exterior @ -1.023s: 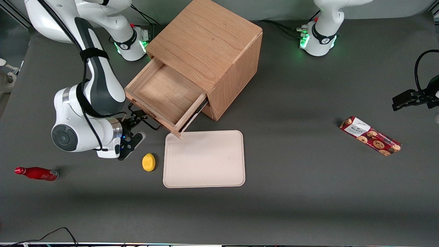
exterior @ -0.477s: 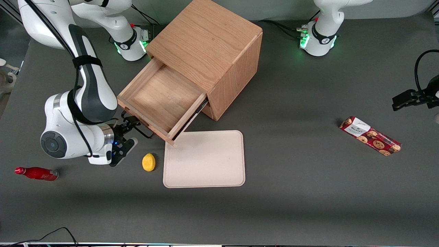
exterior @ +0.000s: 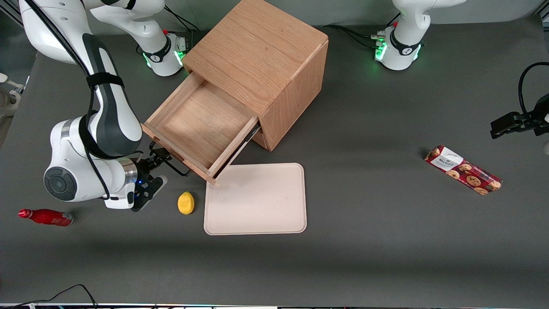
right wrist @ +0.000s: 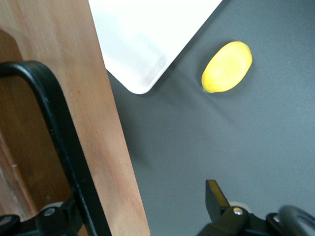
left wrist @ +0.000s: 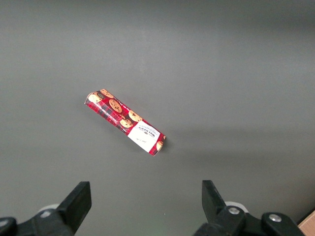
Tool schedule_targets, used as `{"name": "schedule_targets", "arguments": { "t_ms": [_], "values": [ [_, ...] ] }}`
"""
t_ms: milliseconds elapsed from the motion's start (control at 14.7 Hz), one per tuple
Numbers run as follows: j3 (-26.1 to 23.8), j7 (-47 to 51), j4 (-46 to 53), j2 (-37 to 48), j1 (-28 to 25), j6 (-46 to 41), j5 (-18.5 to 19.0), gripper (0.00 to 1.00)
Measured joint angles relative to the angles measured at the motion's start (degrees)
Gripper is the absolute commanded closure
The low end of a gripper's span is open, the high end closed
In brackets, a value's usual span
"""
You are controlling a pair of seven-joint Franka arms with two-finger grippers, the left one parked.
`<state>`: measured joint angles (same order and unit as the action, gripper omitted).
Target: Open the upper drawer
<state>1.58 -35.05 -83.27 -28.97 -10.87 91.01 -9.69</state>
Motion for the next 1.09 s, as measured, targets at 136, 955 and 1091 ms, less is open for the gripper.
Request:
{"name": "schedule_targets", "arguments": {
  "t_ms": [136, 955, 1091],
  "values": [
    [-0.2, 0.0, 0.3, 0.0, 0.0, 0.0, 0.0, 0.00],
    [-1.4, 23.7, 4.1, 15.1, 0.1, -10.1, 2.0, 0.00],
    [-1.5, 30.5, 1.1, 20.2, 0.2, -10.1, 5.2, 0.00]
  ]
}}
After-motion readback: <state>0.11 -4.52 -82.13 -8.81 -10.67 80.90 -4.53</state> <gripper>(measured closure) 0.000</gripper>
